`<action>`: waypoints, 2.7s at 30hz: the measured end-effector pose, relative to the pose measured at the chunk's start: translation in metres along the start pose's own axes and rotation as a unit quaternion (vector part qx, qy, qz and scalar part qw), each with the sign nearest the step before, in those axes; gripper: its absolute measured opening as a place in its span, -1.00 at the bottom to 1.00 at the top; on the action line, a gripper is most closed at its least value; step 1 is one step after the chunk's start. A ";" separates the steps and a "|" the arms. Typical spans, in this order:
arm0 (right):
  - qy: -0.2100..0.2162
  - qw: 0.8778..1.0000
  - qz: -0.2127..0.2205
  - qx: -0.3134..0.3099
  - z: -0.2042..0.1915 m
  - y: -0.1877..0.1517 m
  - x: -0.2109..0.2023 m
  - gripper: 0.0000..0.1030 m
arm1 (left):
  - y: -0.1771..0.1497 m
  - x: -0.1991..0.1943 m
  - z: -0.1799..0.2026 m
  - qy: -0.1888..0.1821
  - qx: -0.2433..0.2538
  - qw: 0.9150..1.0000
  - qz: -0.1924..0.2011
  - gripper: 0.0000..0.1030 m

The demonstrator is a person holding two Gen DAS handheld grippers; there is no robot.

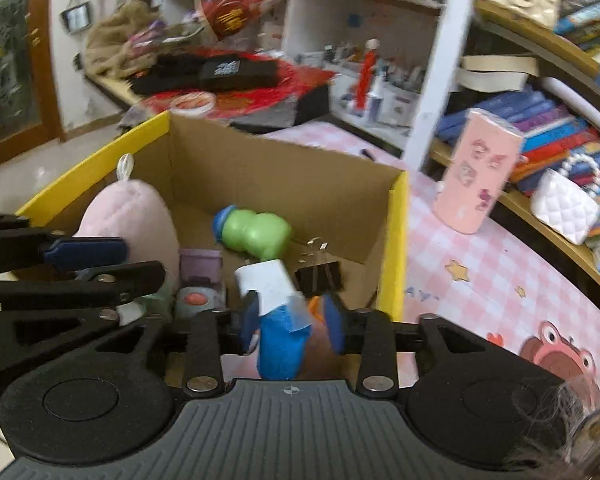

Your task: Organize objects

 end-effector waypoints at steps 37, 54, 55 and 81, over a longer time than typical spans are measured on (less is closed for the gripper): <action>-0.312 0.930 -0.001 0.195 -0.030 -0.153 -0.243 0.44 | -0.086 -0.152 0.071 -0.122 0.064 0.990 -0.014 0.79; -0.346 0.913 -0.019 0.217 -0.010 -0.174 -0.264 0.68 | -0.093 -0.156 0.101 -0.120 0.083 0.989 -0.032 0.96; -0.347 0.912 -0.019 0.218 -0.010 -0.174 -0.265 0.68 | -0.093 -0.157 0.102 -0.118 0.086 0.989 -0.031 0.96; -0.341 0.918 -0.011 0.202 -0.017 -0.170 -0.270 0.70 | -0.092 -0.166 0.093 -0.092 0.085 0.992 -0.024 1.00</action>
Point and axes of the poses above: each gripper's, at about its wrist camera, not at the fingertips, and x roughly the way its jaws point, z to its right, y to its top, the point moved 2 cm from there along x, roughly the way its jaws point, and after that the axes turned 12 degrees about z, right-handed, at the moved point
